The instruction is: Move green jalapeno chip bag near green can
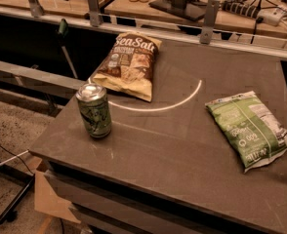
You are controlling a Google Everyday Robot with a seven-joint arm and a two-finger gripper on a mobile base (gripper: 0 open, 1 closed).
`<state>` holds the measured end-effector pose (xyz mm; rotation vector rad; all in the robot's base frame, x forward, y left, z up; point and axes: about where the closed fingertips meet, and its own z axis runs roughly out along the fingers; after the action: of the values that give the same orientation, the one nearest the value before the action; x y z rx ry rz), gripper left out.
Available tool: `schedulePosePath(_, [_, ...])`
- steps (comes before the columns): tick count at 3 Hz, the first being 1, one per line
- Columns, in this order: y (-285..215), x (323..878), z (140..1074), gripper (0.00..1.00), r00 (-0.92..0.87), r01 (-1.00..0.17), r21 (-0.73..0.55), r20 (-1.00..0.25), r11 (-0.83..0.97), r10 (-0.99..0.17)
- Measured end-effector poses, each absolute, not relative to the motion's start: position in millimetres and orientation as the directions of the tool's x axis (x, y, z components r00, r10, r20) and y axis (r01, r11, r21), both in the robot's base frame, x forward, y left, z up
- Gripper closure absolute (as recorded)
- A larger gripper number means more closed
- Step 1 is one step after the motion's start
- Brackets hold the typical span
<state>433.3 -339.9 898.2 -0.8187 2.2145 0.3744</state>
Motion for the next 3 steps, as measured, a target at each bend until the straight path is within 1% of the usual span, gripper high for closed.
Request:
schedulePosePath(1, [-323, 410, 890, 0.00, -0.557, -0.639, 0.045, -0.715, 0.768, -0.422])
schedulePosePath(2, [-306, 398, 876, 0.00, -0.558, -0.639, 0.059, -0.722, 0.767, -0.410])
schedulePosePath(3, [-277, 403, 862, 0.00, -0.524, -0.655, 0.052, -0.749, 0.754, -0.404])
